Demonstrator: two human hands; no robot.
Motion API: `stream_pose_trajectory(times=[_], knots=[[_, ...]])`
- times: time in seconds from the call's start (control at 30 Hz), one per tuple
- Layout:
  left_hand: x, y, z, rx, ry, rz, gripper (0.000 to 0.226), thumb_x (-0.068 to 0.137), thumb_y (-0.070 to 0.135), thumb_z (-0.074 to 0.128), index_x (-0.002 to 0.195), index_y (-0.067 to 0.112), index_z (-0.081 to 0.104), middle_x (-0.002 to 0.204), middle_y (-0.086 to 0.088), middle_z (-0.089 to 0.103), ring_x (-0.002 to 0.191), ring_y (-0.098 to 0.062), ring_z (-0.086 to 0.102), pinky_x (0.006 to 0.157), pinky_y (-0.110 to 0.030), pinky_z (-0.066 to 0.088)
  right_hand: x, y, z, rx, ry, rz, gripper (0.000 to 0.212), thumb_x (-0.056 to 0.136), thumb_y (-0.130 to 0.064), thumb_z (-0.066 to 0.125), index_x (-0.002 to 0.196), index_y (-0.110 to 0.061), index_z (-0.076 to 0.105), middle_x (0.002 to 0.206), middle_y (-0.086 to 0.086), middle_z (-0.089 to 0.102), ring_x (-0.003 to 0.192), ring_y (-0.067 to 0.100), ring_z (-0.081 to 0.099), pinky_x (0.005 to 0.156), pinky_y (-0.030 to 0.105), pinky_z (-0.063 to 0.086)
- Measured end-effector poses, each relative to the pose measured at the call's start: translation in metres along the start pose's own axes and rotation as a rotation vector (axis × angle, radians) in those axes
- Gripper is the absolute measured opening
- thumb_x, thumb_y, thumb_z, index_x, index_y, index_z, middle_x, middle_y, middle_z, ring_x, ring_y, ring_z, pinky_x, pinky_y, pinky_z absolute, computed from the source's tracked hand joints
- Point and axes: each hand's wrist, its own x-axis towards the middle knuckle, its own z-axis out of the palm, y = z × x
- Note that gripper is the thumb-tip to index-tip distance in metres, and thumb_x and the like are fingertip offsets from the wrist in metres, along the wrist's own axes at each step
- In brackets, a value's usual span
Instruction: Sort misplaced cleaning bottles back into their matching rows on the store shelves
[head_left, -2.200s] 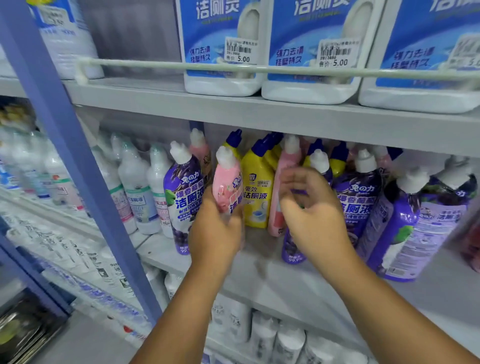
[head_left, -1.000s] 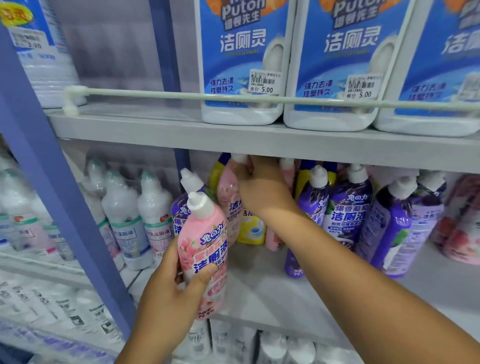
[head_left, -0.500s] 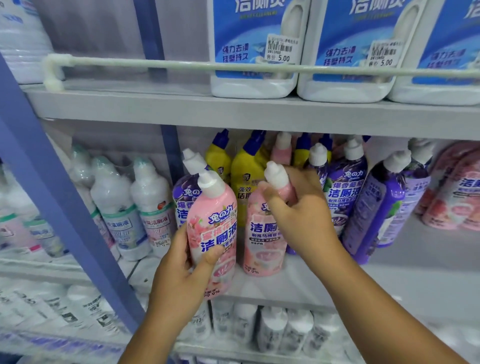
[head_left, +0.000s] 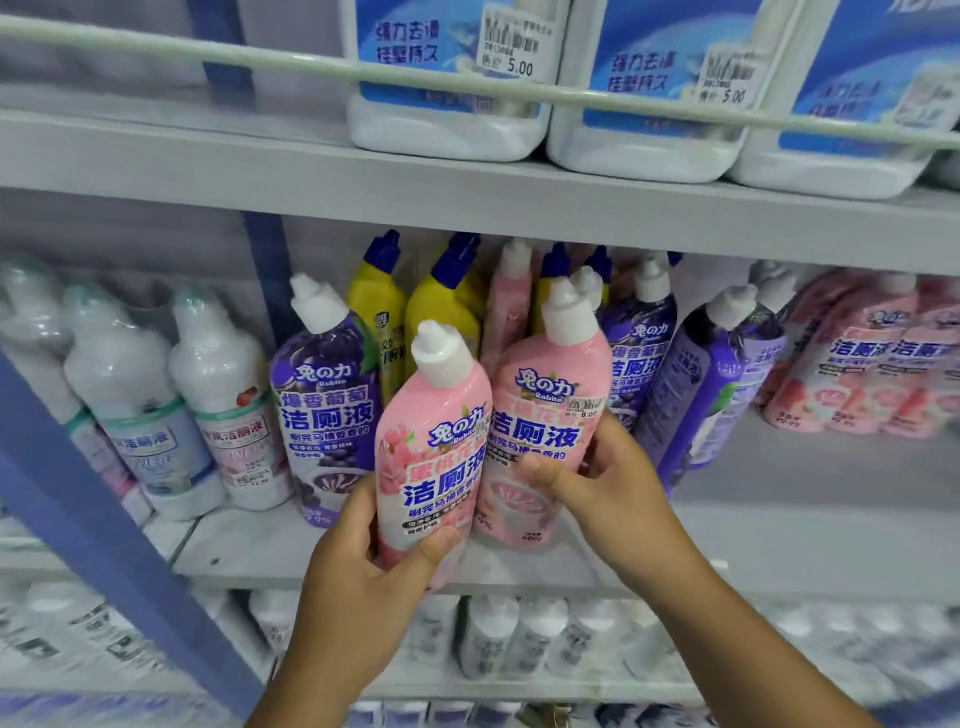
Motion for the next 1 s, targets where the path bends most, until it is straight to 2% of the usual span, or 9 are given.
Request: stream_pose_trajectory(times=[0.1, 0.2, 0.33, 0.5, 0.57, 0.67, 0.8, 0.87, 1.0], knots=[[-0.004, 0.005, 0.017, -0.051, -0.023, -0.036, 0.05, 0.08, -0.003, 0.079, 0.117, 0.028, 0.065, 0.108, 0.011, 0.078, 0.101, -0.009, 0.074, 0.082, -0.032, 0.06, -0.007, -0.01, -0.03, 0.007, 0.009, -0.021, 0.046, 0.074, -0.017, 0.08, 0.116, -0.021, 0.063, 0.113, -0.002, 0.076, 0.106, 0.016, 0.072, 0.088, 0.032, 0.059], [-0.007, 0.013, 0.045, -0.081, -0.039, -0.035, 0.05, 0.08, -0.005, 0.077, 0.117, 0.025, 0.063, 0.107, 0.009, 0.078, 0.101, -0.011, 0.074, 0.085, -0.042, 0.06, -0.017, -0.012, -0.065, -0.021, 0.024, -0.009, 0.041, 0.079, -0.003, 0.079, 0.113, -0.02, 0.064, 0.109, -0.004, 0.077, 0.103, 0.014, 0.073, 0.087, 0.031, 0.059], [-0.011, 0.03, 0.098, -0.075, -0.084, 0.012, 0.046, 0.079, -0.008, 0.079, 0.108, 0.025, 0.064, 0.1, 0.011, 0.079, 0.096, -0.01, 0.075, 0.079, -0.029, 0.063, -0.03, -0.011, -0.121, -0.025, 0.058, 0.0, 0.041, 0.083, 0.0, 0.076, 0.115, -0.024, 0.065, 0.108, -0.006, 0.077, 0.102, 0.013, 0.073, 0.087, 0.029, 0.059], [-0.023, 0.053, 0.191, -0.046, -0.169, 0.084, 0.05, 0.073, 0.011, 0.091, 0.113, 0.028, 0.067, 0.104, 0.011, 0.079, 0.097, -0.007, 0.075, 0.08, -0.022, 0.06, -0.041, 0.003, -0.217, -0.001, 0.084, -0.003, 0.042, 0.084, -0.001, 0.076, 0.114, -0.028, 0.065, 0.106, -0.01, 0.078, 0.099, 0.01, 0.073, 0.082, 0.025, 0.059], [-0.031, 0.058, 0.234, -0.052, -0.173, 0.09, 0.055, 0.065, 0.028, 0.093, 0.114, 0.031, 0.068, 0.108, 0.01, 0.078, 0.1, -0.009, 0.074, 0.082, -0.023, 0.06, -0.045, 0.009, -0.262, -0.002, 0.093, -0.002, 0.042, 0.084, -0.001, 0.076, 0.115, -0.027, 0.065, 0.107, -0.009, 0.077, 0.1, 0.01, 0.073, 0.083, 0.025, 0.059], [-0.041, 0.067, 0.298, -0.061, -0.178, 0.079, 0.064, 0.053, 0.044, 0.083, 0.115, 0.035, 0.067, 0.108, 0.011, 0.078, 0.101, -0.009, 0.074, 0.087, -0.034, 0.06, -0.049, 0.022, -0.329, 0.012, 0.097, 0.006, 0.044, 0.084, -0.002, 0.076, 0.119, -0.026, 0.064, 0.109, -0.006, 0.077, 0.101, 0.011, 0.073, 0.081, 0.025, 0.059], [-0.04, 0.062, 0.369, -0.068, -0.15, 0.06, 0.051, 0.064, 0.02, 0.09, 0.108, 0.035, 0.07, 0.104, 0.009, 0.079, 0.096, -0.009, 0.075, 0.078, -0.026, 0.059, -0.046, 0.042, -0.402, 0.006, 0.12, 0.021, 0.043, 0.084, 0.004, 0.074, 0.118, -0.021, 0.065, 0.107, -0.004, 0.078, 0.099, 0.012, 0.074, 0.078, 0.022, 0.057], [-0.038, 0.06, 0.399, -0.083, -0.137, 0.026, 0.058, 0.058, 0.028, 0.088, 0.112, 0.029, 0.067, 0.104, 0.007, 0.079, 0.096, -0.011, 0.075, 0.074, -0.027, 0.06, -0.041, 0.05, -0.433, -0.003, 0.124, 0.034, 0.042, 0.085, 0.003, 0.074, 0.118, -0.02, 0.065, 0.106, -0.005, 0.078, 0.098, 0.012, 0.074, 0.076, 0.021, 0.057], [-0.023, 0.057, 0.445, -0.108, -0.119, -0.006, 0.063, 0.054, 0.037, 0.085, 0.112, 0.021, 0.066, 0.102, 0.005, 0.08, 0.092, -0.012, 0.076, 0.067, -0.019, 0.057, -0.029, 0.065, -0.483, -0.013, 0.15, 0.042, 0.043, 0.088, -0.001, 0.073, 0.123, -0.024, 0.062, 0.109, -0.006, 0.077, 0.099, 0.012, 0.074, 0.076, 0.022, 0.058]])
